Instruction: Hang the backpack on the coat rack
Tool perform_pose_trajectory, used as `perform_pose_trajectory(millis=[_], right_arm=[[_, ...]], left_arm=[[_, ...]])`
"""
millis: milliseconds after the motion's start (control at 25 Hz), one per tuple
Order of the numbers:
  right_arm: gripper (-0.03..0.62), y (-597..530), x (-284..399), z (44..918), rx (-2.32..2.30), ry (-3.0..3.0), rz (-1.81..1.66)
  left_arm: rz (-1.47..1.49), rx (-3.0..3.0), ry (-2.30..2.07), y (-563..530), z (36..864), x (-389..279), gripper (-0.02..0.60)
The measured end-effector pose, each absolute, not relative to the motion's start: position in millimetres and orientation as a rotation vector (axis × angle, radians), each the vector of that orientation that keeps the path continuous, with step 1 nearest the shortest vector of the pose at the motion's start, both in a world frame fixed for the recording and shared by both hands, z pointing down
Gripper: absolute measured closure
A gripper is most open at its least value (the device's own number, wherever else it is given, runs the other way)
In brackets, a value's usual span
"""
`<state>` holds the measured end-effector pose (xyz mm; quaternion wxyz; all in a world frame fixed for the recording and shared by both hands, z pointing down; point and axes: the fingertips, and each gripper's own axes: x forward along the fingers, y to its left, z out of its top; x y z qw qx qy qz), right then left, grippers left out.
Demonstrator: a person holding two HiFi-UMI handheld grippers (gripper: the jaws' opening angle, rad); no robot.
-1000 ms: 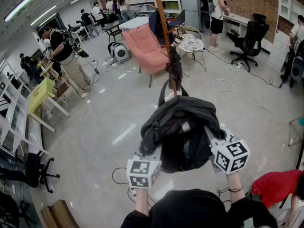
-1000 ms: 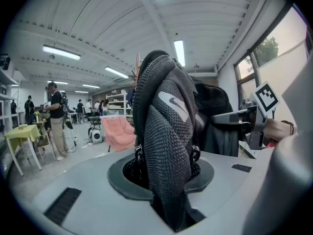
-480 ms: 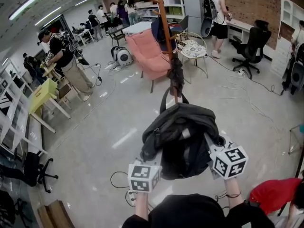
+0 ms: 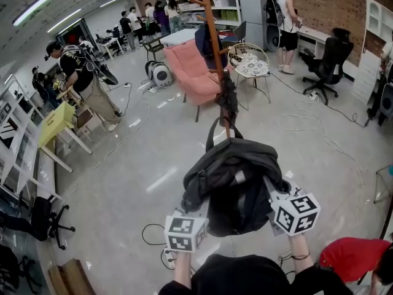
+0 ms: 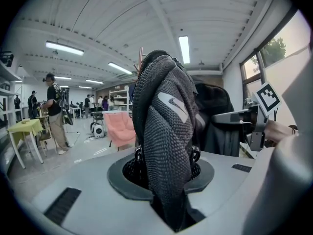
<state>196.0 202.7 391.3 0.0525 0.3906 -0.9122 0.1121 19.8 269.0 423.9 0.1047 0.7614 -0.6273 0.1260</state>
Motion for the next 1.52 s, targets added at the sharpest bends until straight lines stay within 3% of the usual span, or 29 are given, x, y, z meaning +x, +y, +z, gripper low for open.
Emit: perform_pose_trajectory(millis=[560,1520], right_arm=[[0.568,127,176,417,1.212,-2.730,0.406],[0.568,-58,74,425,1.311,-2.681,0.450]], left_arm=[[0.380,2.225,-1.794,192,451,-1,0.459],[0.403,2.283,-1.704,-5,462,-106,0.459]])
